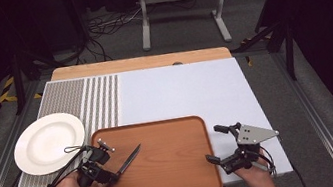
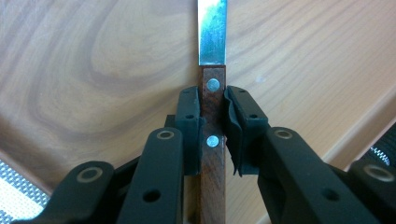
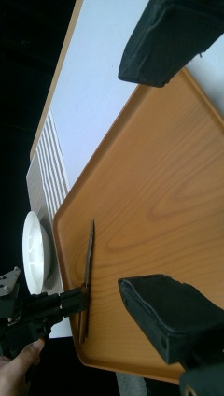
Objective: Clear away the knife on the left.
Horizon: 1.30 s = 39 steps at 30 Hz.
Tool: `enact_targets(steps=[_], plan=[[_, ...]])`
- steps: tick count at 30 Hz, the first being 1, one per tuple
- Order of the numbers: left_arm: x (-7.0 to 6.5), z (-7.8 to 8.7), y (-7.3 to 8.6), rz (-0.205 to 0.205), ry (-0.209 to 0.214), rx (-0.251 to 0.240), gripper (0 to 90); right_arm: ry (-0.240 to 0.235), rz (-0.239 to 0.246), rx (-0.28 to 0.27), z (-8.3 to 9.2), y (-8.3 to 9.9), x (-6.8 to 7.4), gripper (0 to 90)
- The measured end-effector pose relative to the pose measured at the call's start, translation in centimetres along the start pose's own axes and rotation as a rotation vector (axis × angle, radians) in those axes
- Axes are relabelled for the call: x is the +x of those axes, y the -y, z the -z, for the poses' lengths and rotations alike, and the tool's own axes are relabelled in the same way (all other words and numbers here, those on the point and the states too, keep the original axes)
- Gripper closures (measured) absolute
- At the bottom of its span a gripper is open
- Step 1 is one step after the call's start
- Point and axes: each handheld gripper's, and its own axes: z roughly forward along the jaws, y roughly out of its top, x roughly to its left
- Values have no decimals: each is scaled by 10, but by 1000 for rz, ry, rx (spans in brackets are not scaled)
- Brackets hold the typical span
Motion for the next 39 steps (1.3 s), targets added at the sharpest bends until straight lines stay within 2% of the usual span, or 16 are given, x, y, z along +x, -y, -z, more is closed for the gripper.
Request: enact_targets(steps=[4, 6, 8, 9, 14, 19, 21, 22, 26, 28, 30, 31, 33, 35, 36, 39], plan=[[-1, 2, 1, -8, 19, -19, 685, 0, -2, 1, 0, 0, 0, 32], [-3, 5, 3, -67, 9, -58, 599, -1, -2, 1, 0, 0, 0, 32], [-3, 6, 3, -70, 13, -66, 542, 0, -1, 2, 0, 0, 0, 32], [-3, 8, 3, -87, 17, -95, 505, 0, 1, 1, 0, 0, 0, 32], [-3, 13, 3, -136, 9, -144, 346, 1, 1, 0, 0, 0, 0, 32], [-2, 18, 1, -216, 41, -167, 212, 0, 2, 0, 1, 0, 0, 32], [-2, 19, -1, -270, 38, -178, 180, 0, -1, 1, 1, 0, 0, 32], [-3, 19, -1, -330, 40, -187, 151, 0, 0, 0, 1, 0, 0, 32], [-7, 21, -2, -370, 35, -189, 199, -1, -1, -1, 1, 0, 0, 32], [-10, 22, -4, -412, 33, -217, 245, -2, -2, -1, 0, 0, 0, 32], [-13, 24, -5, -441, 31, -218, 306, -1, -1, 0, 0, 0, 0, 32], [-15, 24, -6, -473, 23, -227, 337, -1, -1, 0, 0, 0, 0, 32], [-19, 25, -8, -517, 3, -226, 463, -3, -2, -2, 0, 0, 0, 32], [-21, 26, -9, -531, -7, -222, 504, -3, -2, -2, 0, 0, 0, 32], [-23, 26, -10, -561, -22, -218, 596, -3, -2, -2, 0, 0, 0, 32], [-25, 27, -12, -590, -35, -205, 693, -3, -1, -2, 0, 0, 0, 32]])
